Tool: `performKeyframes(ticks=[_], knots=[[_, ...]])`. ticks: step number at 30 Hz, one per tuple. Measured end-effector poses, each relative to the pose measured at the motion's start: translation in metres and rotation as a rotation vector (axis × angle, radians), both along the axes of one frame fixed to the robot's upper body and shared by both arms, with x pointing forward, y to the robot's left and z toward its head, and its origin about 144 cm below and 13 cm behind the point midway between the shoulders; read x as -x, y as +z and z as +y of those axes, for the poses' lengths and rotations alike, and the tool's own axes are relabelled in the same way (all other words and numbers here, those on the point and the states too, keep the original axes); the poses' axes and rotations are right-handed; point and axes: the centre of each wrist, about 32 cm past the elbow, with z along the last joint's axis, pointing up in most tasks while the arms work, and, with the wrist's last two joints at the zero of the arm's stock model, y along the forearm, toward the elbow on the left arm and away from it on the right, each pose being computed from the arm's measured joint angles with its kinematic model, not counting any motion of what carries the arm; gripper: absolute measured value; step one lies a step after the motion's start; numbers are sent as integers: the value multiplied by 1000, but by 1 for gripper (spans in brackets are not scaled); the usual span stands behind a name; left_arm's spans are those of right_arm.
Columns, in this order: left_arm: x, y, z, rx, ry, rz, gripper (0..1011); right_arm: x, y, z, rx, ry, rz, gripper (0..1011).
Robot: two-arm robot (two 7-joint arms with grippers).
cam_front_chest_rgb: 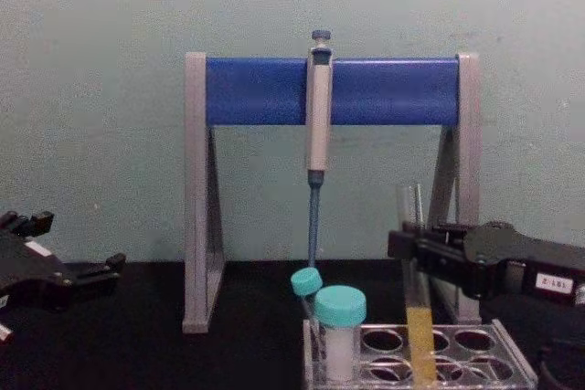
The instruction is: Pick up the test tube from the test tube rack, shake it, then place it back into the test tube rack.
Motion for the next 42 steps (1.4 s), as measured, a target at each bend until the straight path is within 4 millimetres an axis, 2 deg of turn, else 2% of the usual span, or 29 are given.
performKeyframes(ticks=[32,35,38,39,42], knots=[[0,0,0,0,0,0,1001,1,0,0,7,-10,11,235],[0,0,0,0,0,0,1001,1,0,0,8,-10,11,302],[0,0,0,0,0,0,1001,1,0,0,8,-9,11,414],[0,0,0,0,0,0,1001,1,0,0,8,-9,11,414],[0,0,0,0,0,0,1001,1,0,0,8,-9,11,544]])
